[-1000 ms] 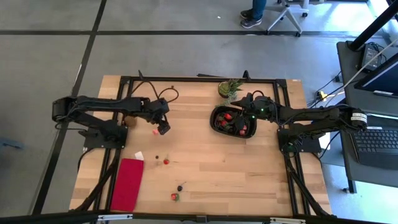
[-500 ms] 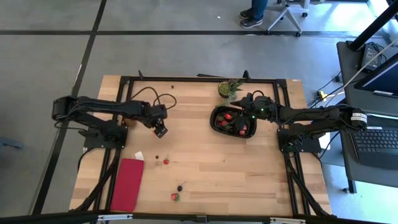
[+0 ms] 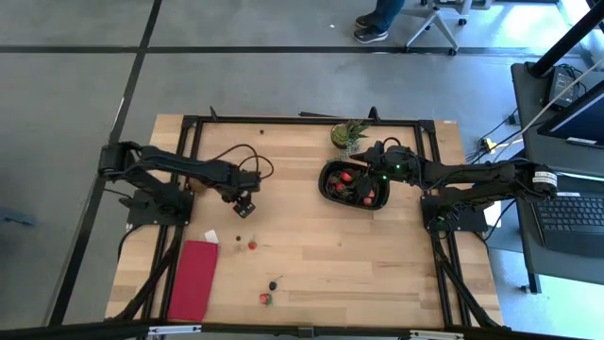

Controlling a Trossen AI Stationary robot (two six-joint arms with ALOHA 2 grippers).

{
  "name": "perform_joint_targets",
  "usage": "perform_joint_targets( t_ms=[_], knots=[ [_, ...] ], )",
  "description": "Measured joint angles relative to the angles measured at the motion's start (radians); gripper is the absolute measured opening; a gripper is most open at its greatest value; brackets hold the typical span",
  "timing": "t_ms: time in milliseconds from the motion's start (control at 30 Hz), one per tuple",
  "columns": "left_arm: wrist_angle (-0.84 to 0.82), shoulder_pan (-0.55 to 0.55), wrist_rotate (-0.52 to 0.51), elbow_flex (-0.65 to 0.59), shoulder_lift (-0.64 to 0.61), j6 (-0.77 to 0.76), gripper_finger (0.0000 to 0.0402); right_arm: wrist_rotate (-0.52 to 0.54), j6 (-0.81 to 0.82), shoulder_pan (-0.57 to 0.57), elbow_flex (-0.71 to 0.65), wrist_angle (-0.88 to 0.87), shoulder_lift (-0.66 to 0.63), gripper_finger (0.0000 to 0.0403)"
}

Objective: Pick and placing Produce into tupperware
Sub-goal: Put the pink peach into the of the black bin

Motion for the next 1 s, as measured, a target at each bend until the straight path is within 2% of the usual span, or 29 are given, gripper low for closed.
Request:
perform_joint_targets(
  t_ms=[200, 800, 1000],
  knots=[
    [0.002, 0.000, 0.025, 0.005, 0.042, -0.001, 0.0262, 0.000, 0.016, 0.000, 0.000, 0.000, 0.000, 0.0268],
    [0.006, 0.000, 0.020, 0.002, 0.038, -0.028, 0.0261, 0.000, 0.013, 0.000, 0.000, 0.000, 0.000, 0.0268],
    [0.008, 0.000, 0.021, 0.002, 0.038, -0.027, 0.0239, 0.000, 0.012, 0.000, 0.000, -0.001, 0.000, 0.0268]
  ],
)
